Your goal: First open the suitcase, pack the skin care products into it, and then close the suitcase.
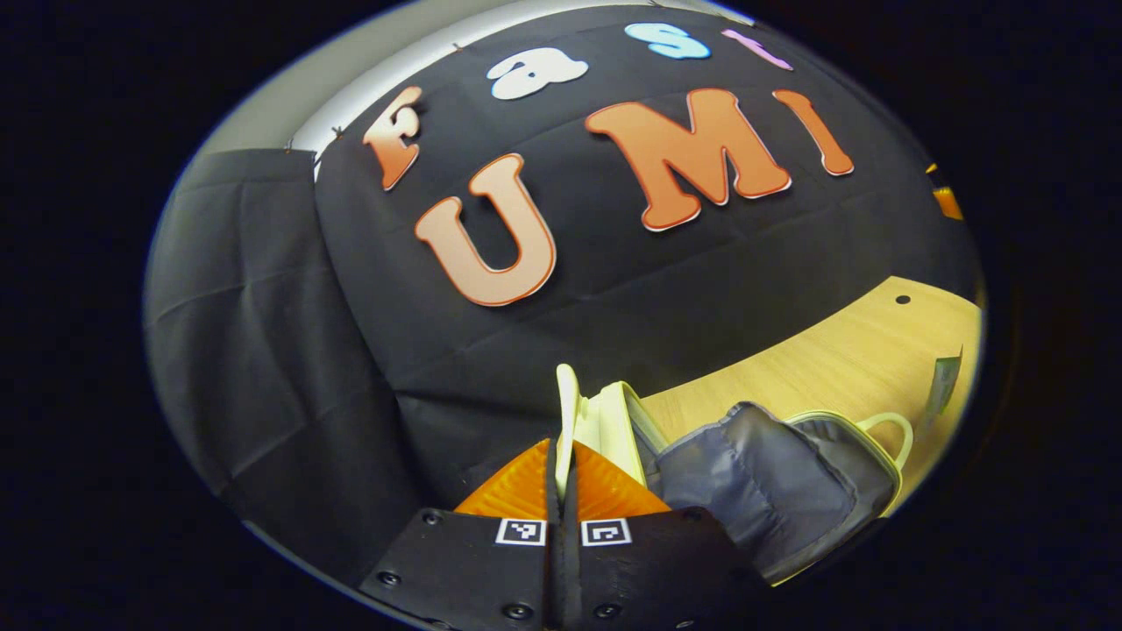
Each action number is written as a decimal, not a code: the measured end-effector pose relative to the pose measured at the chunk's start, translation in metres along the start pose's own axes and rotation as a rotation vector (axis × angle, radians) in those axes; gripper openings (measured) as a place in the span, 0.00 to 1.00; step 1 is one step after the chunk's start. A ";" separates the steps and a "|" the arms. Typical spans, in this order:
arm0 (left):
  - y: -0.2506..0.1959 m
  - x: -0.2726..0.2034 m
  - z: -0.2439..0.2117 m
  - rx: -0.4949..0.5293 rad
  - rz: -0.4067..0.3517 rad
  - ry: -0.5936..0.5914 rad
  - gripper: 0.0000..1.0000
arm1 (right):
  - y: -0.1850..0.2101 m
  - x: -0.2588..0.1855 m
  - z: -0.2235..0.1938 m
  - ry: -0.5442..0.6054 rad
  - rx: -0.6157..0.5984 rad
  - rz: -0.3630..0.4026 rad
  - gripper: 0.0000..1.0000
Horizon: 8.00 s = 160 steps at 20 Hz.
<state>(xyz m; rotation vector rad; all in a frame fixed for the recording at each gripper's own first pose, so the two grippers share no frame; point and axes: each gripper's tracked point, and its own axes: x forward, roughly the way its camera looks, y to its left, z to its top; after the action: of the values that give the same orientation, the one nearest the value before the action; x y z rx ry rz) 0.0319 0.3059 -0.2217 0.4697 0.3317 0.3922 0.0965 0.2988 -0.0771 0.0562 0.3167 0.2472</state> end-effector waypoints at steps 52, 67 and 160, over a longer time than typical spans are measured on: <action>-0.605 -0.157 0.227 0.007 -0.775 0.052 0.98 | -0.141 -0.055 -0.084 0.136 0.030 -0.079 0.96; -0.636 -0.148 0.204 -0.063 -0.816 0.174 0.50 | -0.148 -0.077 -0.140 0.261 0.036 -0.111 0.96; -0.053 -0.002 0.011 -0.691 -0.107 0.725 0.86 | 0.133 0.047 -0.134 0.632 0.168 0.197 0.82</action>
<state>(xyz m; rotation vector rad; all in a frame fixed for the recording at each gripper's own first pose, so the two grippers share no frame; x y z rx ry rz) 0.0498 0.2581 -0.2382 -0.3885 0.8778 0.5343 0.0666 0.4410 -0.2060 0.1770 0.9636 0.4322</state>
